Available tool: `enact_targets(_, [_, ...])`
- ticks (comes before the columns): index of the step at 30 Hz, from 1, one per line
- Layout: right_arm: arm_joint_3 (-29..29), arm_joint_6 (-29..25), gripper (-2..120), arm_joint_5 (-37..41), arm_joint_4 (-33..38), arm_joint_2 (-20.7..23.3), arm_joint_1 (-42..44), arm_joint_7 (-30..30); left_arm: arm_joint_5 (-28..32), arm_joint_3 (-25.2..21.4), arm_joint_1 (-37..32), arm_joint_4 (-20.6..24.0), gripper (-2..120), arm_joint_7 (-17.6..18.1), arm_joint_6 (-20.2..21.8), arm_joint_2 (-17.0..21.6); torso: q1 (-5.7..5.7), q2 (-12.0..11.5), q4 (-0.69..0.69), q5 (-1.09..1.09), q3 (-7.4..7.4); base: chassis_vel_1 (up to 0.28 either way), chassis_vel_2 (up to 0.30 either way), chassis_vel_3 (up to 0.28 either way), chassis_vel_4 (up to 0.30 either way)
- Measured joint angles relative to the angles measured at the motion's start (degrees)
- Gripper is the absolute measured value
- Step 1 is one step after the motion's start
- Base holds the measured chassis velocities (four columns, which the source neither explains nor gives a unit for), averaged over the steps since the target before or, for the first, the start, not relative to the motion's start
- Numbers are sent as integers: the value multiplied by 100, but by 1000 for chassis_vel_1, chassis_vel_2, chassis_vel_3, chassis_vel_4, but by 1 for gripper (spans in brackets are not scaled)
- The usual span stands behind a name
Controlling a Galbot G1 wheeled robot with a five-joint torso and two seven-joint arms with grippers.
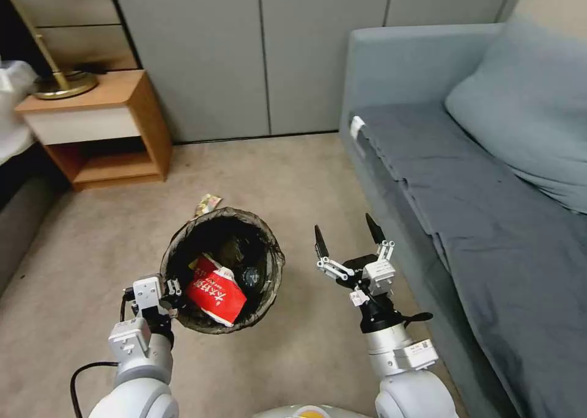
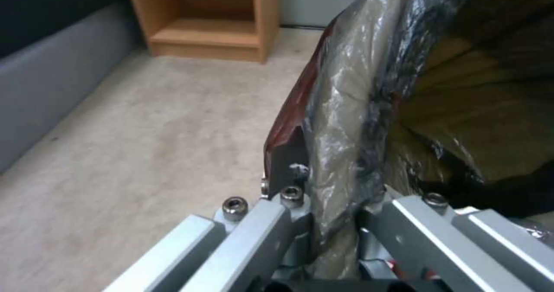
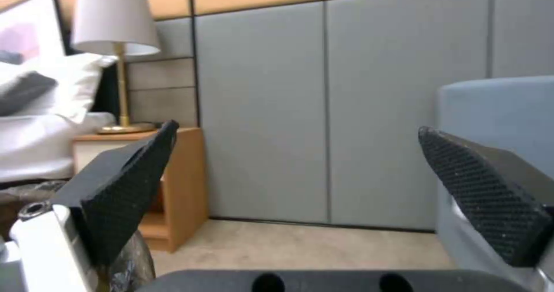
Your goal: Pick up the trash bin, then pick up the garbage from the floor and place it into the trash bin.
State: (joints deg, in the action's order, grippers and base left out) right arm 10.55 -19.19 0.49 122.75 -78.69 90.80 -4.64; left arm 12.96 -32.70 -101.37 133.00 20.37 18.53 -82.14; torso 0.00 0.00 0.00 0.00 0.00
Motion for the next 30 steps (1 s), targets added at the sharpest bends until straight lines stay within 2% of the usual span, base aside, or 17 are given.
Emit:
enact_targets(18, [-22, -82, 100, 42, -14, 0, -9, 64, -9, -23, -68, 19, 0, 22, -22, -17, 0, 0, 2, 0, 0, 107, 110, 109, 104])
enact_targets(30, [9, -81, 100, 17, -14, -15, 10, 74, -15, -19, -146, 59, 0, 2, -71, -33, 0, 0, 0, 0, 0, 0, 0, 0, 0])
